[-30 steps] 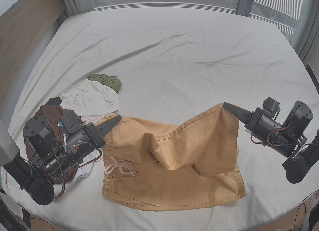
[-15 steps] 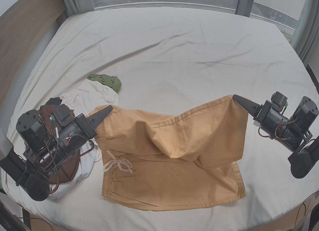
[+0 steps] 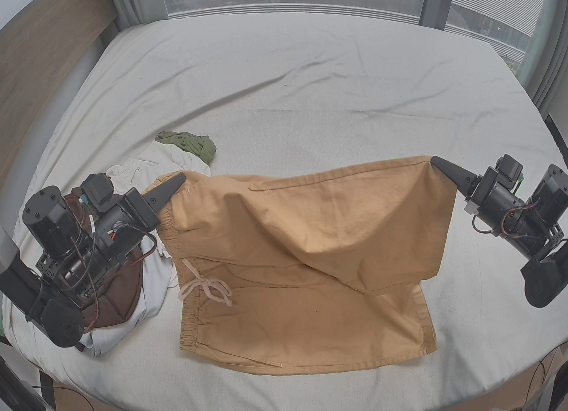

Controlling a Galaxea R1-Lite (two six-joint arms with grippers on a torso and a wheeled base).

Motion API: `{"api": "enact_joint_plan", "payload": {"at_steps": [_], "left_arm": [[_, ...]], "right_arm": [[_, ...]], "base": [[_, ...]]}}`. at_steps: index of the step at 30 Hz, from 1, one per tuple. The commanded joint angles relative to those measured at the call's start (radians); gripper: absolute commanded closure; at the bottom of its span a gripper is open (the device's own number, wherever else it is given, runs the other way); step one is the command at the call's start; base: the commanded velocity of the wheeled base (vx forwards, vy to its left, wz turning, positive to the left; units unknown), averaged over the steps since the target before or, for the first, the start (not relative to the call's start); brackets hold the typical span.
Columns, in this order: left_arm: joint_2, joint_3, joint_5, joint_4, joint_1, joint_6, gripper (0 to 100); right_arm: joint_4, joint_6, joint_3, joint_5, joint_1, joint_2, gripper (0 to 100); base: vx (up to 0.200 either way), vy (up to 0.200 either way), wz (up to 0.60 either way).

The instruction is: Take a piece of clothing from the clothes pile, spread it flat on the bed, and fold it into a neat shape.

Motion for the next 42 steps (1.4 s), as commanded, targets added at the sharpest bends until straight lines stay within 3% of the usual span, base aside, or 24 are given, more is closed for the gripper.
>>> {"api": "enact_joint_plan", "payload": {"at_steps": [1,25,42], "left_arm": [[0.001,-0.011,0.002,-0.001,0.010,-0.002,100],[0.004,-0.004,-0.004,-0.001,0.028,0.001,100],[0.021,0.000,-0.004,-0.001,0.050,0.021,100]], "right_arm": [[-0.001,0.001,-0.005,0.002,-0.018,-0.012,100],[-0.001,0.022,-0.036,0.045,-0.104,-0.021,100],[-0.001,0.024,-0.037,0.055,-0.116,-0.022,100]], "base": [[0.000,0.000,0.00],[0.000,0.000,0.00],[0.000,0.000,0.00]]}}
